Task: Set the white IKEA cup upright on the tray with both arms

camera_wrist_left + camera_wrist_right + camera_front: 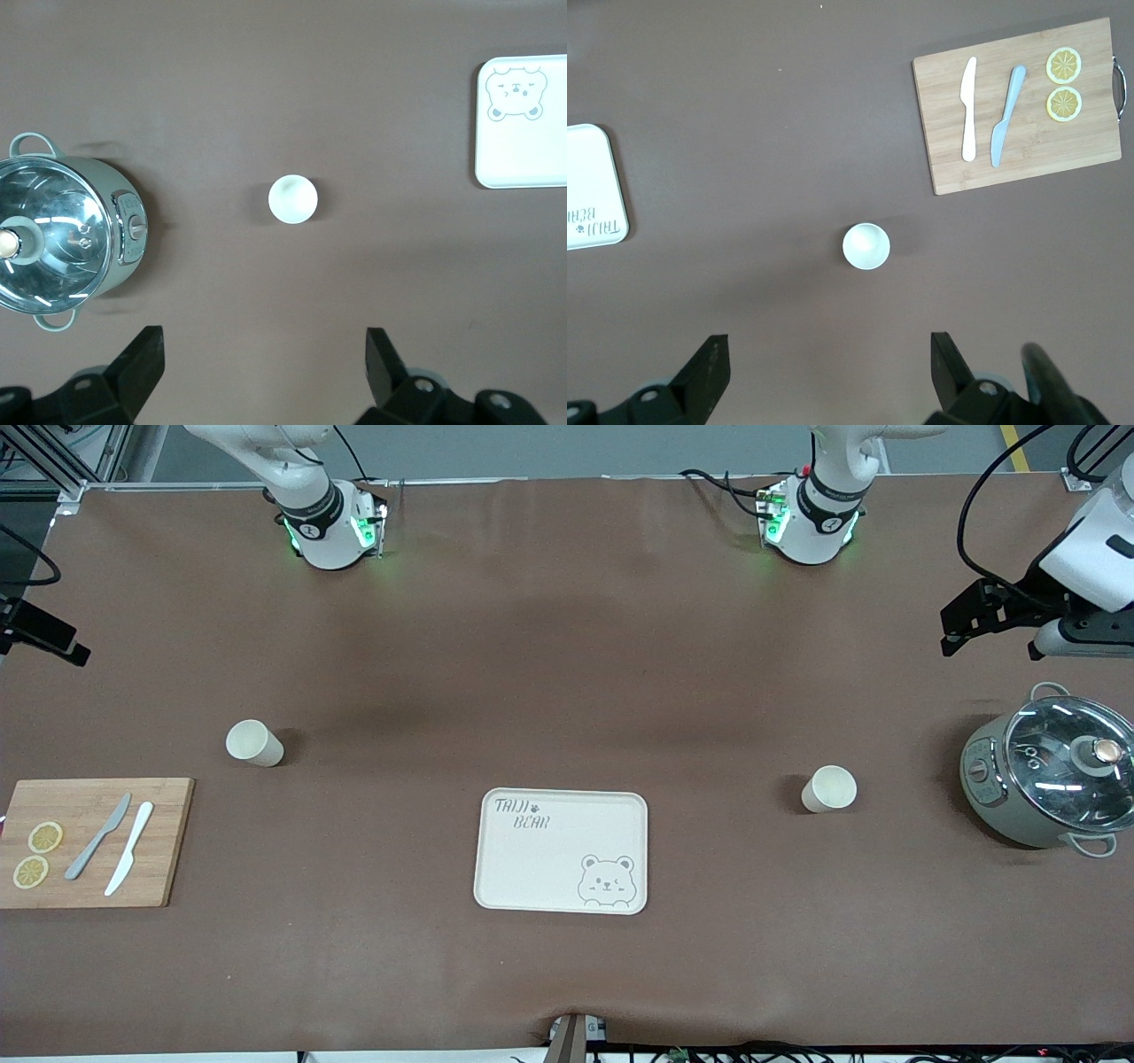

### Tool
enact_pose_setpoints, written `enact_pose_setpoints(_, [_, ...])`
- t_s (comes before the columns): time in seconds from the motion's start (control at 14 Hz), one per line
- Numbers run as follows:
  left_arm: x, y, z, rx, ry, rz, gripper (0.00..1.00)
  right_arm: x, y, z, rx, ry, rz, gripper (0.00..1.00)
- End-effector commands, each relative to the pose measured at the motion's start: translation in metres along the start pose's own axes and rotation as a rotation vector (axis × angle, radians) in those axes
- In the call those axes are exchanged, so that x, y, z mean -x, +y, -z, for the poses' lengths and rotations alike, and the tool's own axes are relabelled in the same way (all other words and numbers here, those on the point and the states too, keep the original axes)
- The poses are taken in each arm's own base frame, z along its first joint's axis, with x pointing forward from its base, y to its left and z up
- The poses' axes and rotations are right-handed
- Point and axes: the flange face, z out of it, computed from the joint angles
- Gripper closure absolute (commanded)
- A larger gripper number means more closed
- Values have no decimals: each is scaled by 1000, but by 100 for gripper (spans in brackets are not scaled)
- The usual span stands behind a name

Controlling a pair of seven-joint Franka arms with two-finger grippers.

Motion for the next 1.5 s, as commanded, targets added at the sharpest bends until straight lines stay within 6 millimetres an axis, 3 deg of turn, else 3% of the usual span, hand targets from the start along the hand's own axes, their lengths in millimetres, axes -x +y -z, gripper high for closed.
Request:
enact_pose_setpoints(0.0, [-1,-2,3,17,-6,4,0,8,2,-2,-7,13,3,0])
enact_pose_setpoints(0.29, [-7,2,-2,8,-8,-11,0,3,7,1,-5,19,-5,0])
enact_pose_setpoints(0.57, [-24,-6,-40,6,-73,-10,0,-9,22,-4,-3,18,-30,0])
enact_pose_setpoints(0.71, [-26,-8,-41,5,-71,-5,0,-25,25,-29,1,-15,-35,0])
enact_pose_setpoints(0.86, [-42,-10,-80,-9,-130,-6,0,-37,39,-46,-2,-20,-60,0])
enact_pose_setpoints(1.0, [-43,-29,-85,0,-138,28,0,-54,41,-76,1,-50,-63,0])
enact_pose_setpoints(1.07, [-49,-35,-101,5,-164,37,0,-61,43,-89,-3,-58,-68,0])
enact_pose_setpoints(1.14, [-50,-37,-104,2,-169,40,0,-70,41,-108,1,-74,-64,0])
enact_pose_setpoints(1.29, [-52,-38,-112,-9,-179,30,0,-89,47,-168,3,-146,-77,0])
enact_pose_setpoints(1.43, [-56,-37,-116,-2,-166,31,0,-93,58,-220,0,-165,-96,0])
